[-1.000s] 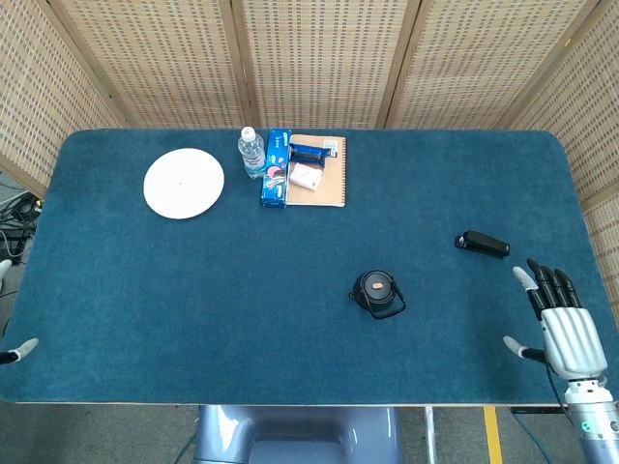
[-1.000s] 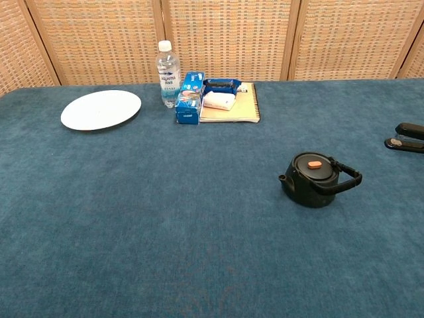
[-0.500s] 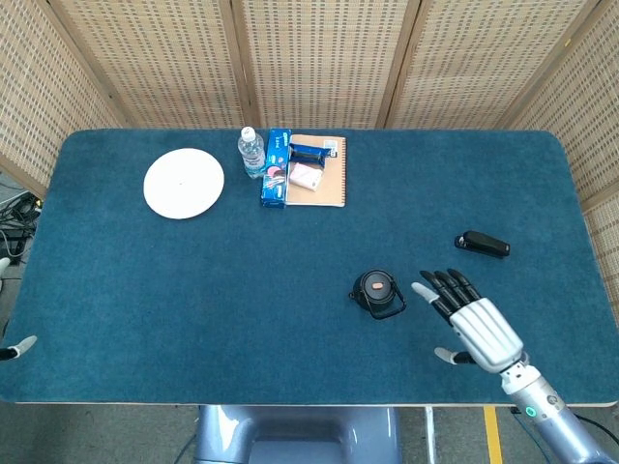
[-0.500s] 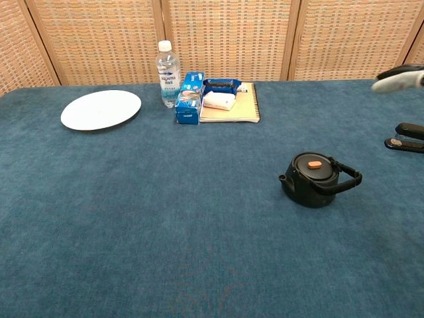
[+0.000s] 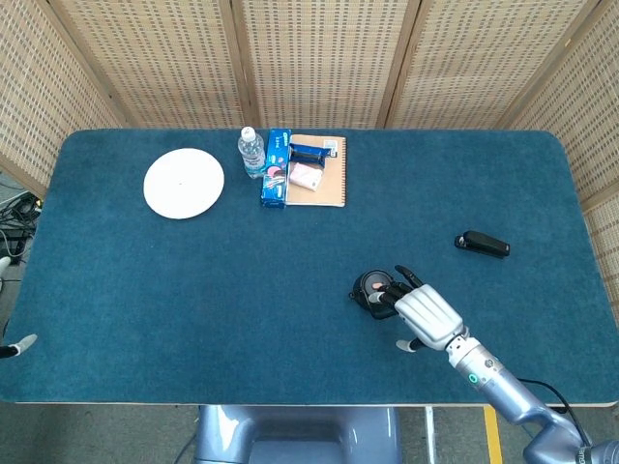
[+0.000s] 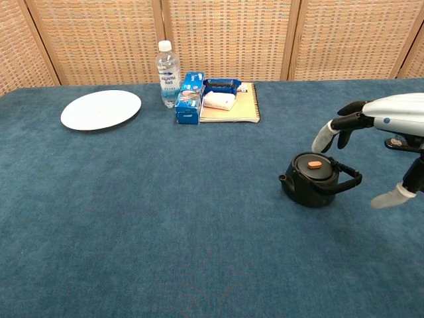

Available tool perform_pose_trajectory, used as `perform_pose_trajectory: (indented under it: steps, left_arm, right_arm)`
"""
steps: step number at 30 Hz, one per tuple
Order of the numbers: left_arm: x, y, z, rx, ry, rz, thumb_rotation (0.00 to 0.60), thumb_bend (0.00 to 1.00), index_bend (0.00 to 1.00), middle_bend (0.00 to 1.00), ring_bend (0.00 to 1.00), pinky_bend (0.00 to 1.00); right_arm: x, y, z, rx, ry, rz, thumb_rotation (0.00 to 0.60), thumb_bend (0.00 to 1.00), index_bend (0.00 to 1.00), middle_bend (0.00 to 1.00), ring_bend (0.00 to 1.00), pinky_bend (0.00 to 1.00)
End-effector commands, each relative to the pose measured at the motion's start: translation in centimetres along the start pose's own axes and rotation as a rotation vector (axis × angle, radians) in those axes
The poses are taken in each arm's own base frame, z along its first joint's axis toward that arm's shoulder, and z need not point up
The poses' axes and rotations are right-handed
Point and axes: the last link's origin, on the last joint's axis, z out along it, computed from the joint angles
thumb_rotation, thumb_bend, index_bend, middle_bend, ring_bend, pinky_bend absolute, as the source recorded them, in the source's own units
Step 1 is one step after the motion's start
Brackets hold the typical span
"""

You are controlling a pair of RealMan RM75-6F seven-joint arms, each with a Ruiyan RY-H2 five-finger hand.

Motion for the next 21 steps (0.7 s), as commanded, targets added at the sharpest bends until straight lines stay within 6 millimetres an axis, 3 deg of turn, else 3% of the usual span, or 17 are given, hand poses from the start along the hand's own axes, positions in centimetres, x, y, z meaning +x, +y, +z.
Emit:
perform_pose_trajectory:
  steps: [1, 14, 21]
  left_arm:
    - [0.0, 0.0, 0.0, 0.000, -0.001, -0.001, 0.600, 0.00, 0.00, 0.00, 0.00, 0.00]
    - [0.1, 0.0, 0.0, -0.004, -0.001, -0.005, 0.600, 0.00, 0.00, 0.00, 0.00, 0.00]
    - [0.1, 0.0, 0.0, -0.004, -0.003, -0.006, 0.600, 0.00, 0.00, 0.00, 0.00, 0.00]
  right_arm:
    - [-0.3, -0.3, 0.5, 0.001, -0.011, -0.005, 0.600, 0.00, 0.30, 0.37, 0.32, 0.00]
    - [-2.1, 0.1, 1.7, -0.015, -0.093, -0.140, 0.600, 0.00, 0.34, 0.40, 0.35, 0.00]
    - [-2.1, 0.4, 1.7, -0.030, -0.116, -0.178, 0.600, 0.00, 0.37, 0.42, 0.36, 0.00]
